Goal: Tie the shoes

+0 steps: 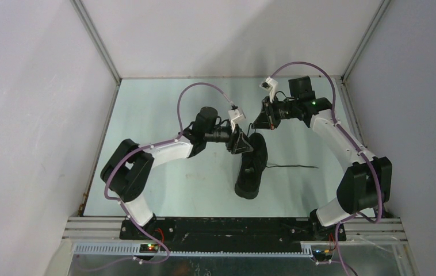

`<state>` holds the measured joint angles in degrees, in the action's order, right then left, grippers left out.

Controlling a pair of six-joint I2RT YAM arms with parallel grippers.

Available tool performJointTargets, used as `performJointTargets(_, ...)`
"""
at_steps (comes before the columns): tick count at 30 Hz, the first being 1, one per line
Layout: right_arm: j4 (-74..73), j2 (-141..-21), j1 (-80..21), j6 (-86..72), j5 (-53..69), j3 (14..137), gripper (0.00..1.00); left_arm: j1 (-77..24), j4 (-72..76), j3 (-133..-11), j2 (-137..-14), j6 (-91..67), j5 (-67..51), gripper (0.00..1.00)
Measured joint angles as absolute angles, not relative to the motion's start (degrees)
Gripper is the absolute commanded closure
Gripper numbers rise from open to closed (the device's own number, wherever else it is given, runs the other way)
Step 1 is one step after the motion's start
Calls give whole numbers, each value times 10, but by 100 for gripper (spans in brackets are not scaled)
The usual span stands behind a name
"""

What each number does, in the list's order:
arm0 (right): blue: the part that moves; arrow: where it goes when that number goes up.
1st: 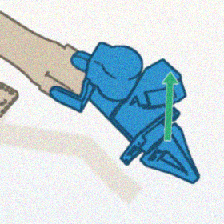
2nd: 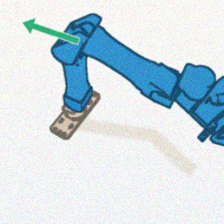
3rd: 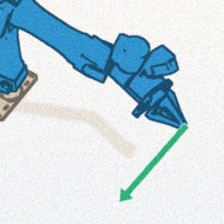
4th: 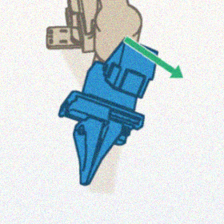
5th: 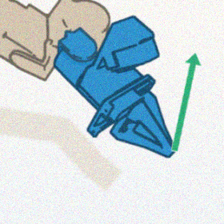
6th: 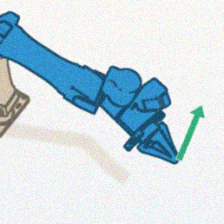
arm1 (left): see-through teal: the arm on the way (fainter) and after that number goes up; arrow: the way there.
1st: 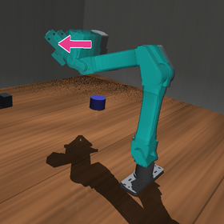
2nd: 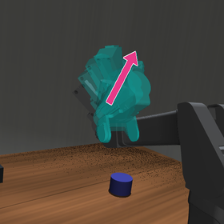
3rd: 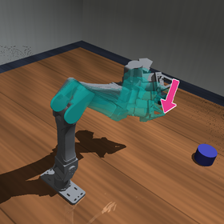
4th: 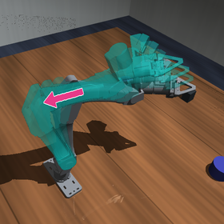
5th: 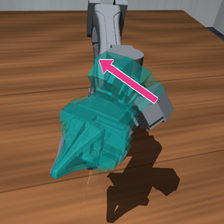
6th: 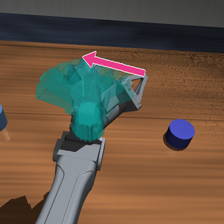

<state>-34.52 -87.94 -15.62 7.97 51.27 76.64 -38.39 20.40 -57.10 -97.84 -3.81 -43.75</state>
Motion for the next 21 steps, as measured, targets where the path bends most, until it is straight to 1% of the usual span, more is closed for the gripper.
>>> performJointTargets(7, -345, -879, -156, 79, 513, 766, 100, -390, 220, -571, -978, -41, -438, 45)
performJointTargets(13, -345, -880, -155, 79, 513, 766, 100, -410, 223, -572, -982, -43, -442, 53)
performJointTargets(16, -345, -880, -152, 79, 514, 766, 100, -415, 222, -572, -986, -43, -445, 62)
performJointTargets(21, -345, -880, -148, 79, 517, 766, 100, -416, 222, -572, -986, -40, -453, 66)
